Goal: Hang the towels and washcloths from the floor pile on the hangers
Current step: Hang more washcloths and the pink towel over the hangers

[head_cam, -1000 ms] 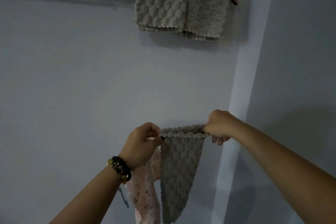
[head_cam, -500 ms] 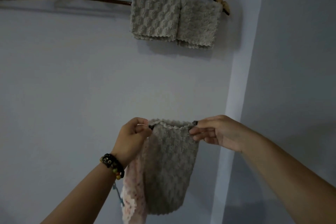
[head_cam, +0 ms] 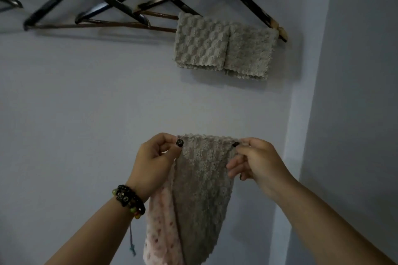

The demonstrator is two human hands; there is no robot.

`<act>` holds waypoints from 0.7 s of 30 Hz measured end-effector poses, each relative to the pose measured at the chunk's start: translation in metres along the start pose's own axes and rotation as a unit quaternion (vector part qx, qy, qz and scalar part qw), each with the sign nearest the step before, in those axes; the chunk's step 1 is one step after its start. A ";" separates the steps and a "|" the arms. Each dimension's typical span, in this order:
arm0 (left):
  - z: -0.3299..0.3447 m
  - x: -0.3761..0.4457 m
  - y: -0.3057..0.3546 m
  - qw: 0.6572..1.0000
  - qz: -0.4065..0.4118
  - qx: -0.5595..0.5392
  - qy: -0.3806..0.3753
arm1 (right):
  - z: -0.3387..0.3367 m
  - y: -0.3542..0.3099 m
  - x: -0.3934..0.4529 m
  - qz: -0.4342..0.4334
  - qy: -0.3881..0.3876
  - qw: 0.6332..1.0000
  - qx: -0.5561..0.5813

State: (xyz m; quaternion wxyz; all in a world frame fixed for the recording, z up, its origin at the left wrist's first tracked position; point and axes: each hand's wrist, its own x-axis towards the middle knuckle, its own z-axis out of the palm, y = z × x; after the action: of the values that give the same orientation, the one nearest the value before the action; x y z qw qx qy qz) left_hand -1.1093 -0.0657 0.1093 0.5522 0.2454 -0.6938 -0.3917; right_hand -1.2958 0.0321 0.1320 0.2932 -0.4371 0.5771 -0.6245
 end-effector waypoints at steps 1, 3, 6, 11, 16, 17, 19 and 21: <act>-0.002 0.006 0.004 1.000 0.007 0.001 0.004 | 0.004 -0.004 0.003 -0.008 -0.009 0.999 0.031; -0.007 0.020 0.014 0.999 0.029 0.012 0.008 | 0.013 -0.012 0.009 -0.033 -0.032 0.999 0.021; -0.022 0.047 0.028 0.996 0.077 0.053 0.014 | 0.027 -0.023 0.021 -0.086 -0.050 0.990 -0.098; -0.057 0.092 0.038 0.979 0.128 0.156 0.005 | 0.039 -0.046 0.048 -0.144 0.019 0.976 -0.164; -0.078 0.129 0.040 0.974 0.138 0.177 -0.022 | 0.073 -0.064 0.071 -0.157 0.060 0.986 -0.020; -0.082 0.137 0.041 0.977 0.139 0.160 -0.022 | 0.084 -0.068 0.073 -0.167 0.065 0.984 0.023; -0.089 0.152 0.044 0.986 0.129 0.105 -0.024 | 0.102 -0.071 0.078 -0.210 0.081 0.973 0.060; -0.097 0.170 0.047 0.992 0.117 0.047 -0.028 | 0.120 -0.068 0.087 -0.280 0.099 0.955 0.019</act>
State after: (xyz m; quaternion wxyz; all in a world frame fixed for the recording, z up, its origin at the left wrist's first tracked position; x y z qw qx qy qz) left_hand -1.0575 -0.1966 0.2528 0.5624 0.1771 -0.7505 -0.2985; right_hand -1.2188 -0.0882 0.2108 0.0566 -0.5116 0.4456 -0.7324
